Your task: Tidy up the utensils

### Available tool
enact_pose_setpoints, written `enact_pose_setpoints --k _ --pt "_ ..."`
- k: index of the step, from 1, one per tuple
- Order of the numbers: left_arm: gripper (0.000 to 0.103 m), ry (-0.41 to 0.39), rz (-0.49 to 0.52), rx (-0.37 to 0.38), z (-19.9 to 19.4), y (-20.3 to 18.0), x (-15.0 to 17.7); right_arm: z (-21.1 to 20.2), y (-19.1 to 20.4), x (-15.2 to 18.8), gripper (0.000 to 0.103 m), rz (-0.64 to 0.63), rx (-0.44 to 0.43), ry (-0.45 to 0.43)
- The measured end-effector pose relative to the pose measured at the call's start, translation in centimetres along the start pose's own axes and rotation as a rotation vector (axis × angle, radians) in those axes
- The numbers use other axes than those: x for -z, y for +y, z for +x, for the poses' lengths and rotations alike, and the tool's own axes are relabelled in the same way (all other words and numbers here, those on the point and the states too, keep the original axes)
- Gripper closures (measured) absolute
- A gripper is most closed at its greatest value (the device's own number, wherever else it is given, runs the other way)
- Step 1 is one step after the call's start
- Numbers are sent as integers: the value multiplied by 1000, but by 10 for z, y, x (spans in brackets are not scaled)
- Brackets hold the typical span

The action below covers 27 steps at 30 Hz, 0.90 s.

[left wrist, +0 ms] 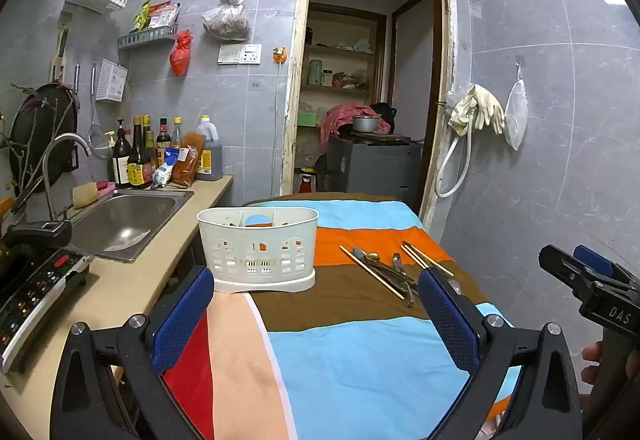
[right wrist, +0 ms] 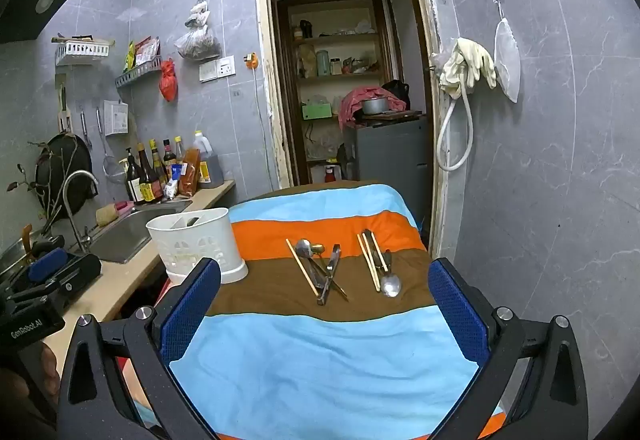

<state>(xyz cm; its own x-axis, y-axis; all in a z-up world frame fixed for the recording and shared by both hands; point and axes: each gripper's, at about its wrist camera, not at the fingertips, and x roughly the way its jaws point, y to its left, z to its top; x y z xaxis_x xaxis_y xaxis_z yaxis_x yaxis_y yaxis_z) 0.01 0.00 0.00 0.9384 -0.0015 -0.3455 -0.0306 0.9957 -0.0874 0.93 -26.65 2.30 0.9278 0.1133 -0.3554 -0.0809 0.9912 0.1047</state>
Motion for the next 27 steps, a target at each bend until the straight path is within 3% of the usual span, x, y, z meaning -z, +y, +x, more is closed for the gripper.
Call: enact_pose_setpoints --k 27 --pt "1 7 -3 1 0 0 0 5 4 1 1 4 -3 8"
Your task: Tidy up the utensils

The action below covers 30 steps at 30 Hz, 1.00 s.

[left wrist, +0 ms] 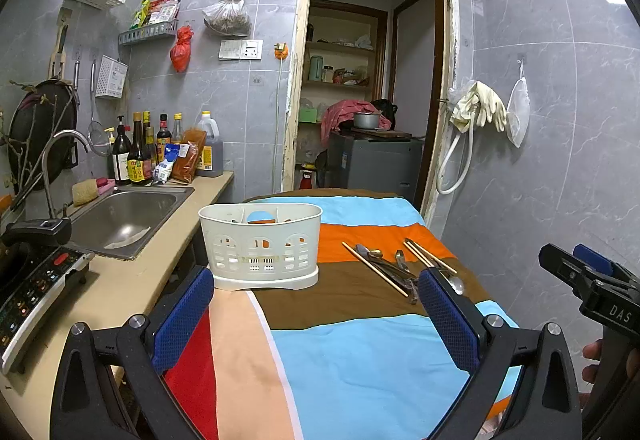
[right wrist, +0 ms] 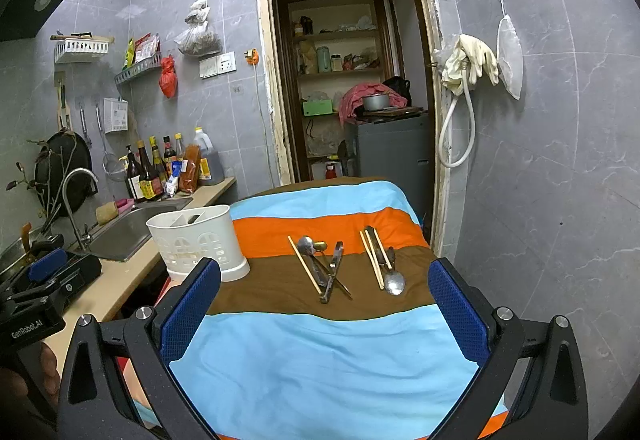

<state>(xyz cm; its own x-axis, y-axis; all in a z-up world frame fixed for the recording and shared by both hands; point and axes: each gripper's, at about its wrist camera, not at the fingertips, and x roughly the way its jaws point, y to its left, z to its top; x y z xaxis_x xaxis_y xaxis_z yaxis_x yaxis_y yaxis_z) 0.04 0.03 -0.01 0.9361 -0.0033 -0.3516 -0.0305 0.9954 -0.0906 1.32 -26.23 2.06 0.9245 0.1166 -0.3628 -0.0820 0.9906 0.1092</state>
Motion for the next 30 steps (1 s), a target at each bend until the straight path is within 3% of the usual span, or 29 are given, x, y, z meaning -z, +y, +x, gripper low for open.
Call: enact_pose_setpoints --k 30 --pt "1 3 2 1 2 6 5 9 7 2 1 2 -1 16"
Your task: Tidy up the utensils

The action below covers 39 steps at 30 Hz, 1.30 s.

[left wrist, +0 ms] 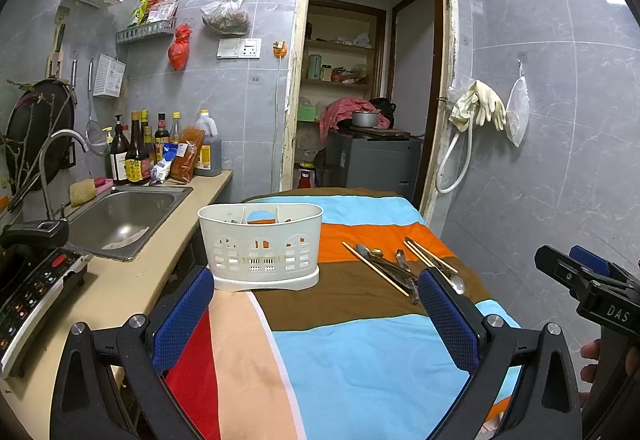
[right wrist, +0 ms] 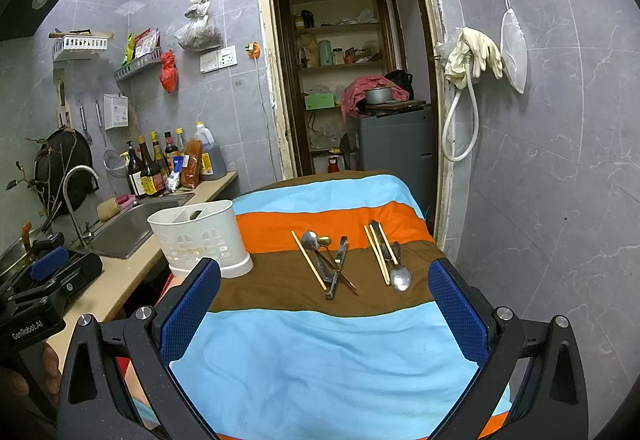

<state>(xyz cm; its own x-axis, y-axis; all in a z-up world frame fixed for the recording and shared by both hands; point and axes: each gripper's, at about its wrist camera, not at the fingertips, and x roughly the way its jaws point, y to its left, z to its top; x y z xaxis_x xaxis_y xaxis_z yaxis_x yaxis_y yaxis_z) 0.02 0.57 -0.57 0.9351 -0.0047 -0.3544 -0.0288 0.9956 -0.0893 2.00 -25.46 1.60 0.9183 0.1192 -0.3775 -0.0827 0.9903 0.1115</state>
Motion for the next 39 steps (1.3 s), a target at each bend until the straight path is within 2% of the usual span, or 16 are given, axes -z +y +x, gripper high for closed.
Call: enact_pose_setpoints --k 39 --pt "1 5 1 0 0 0 -1 6 5 5 1 4 0 10"
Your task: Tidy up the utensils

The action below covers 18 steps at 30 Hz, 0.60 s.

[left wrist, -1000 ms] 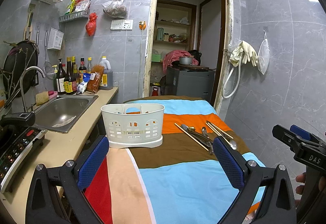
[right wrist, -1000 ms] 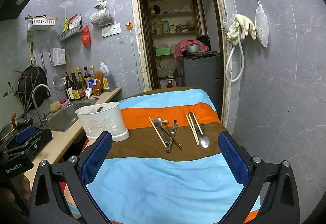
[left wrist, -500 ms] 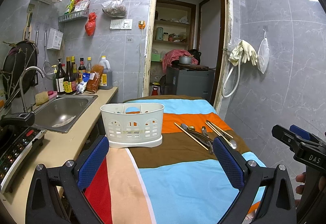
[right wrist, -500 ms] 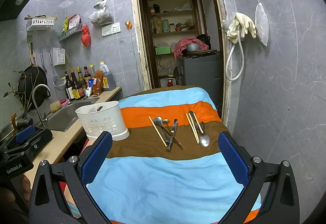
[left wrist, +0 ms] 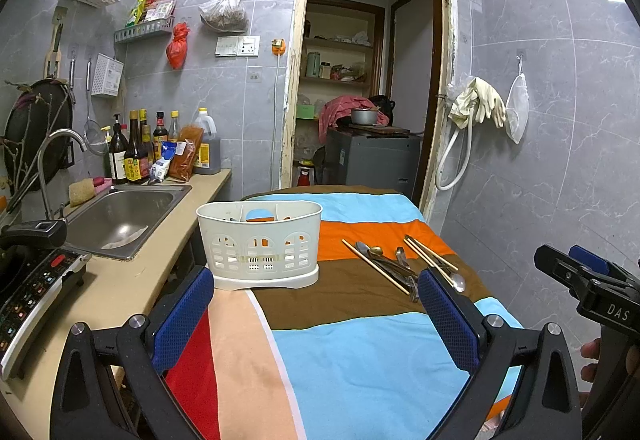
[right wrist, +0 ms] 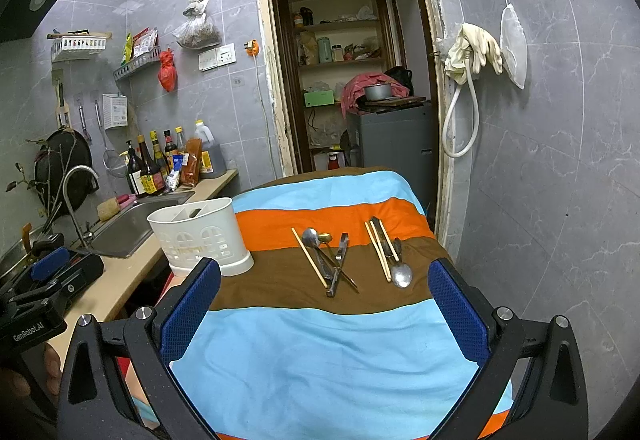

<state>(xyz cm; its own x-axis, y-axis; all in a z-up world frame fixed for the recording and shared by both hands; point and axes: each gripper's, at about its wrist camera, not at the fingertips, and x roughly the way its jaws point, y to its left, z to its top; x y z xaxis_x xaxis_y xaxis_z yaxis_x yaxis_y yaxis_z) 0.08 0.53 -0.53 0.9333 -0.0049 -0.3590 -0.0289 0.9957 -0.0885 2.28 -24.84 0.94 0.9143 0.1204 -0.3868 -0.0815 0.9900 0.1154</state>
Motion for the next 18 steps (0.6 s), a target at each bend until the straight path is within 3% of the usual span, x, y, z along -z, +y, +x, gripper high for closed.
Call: enact_pose_setpoints --k 8,10,18 --pt "1 2 -6 14 3 4 2 0 -1 -2 1 0 3 -2" --pt "1 1 -5 18 14 -11 14 1 1 0 1 4 6 -7" --pt "1 3 9 39 17 -10 0 0 -5 5 1 -2 33 -58"
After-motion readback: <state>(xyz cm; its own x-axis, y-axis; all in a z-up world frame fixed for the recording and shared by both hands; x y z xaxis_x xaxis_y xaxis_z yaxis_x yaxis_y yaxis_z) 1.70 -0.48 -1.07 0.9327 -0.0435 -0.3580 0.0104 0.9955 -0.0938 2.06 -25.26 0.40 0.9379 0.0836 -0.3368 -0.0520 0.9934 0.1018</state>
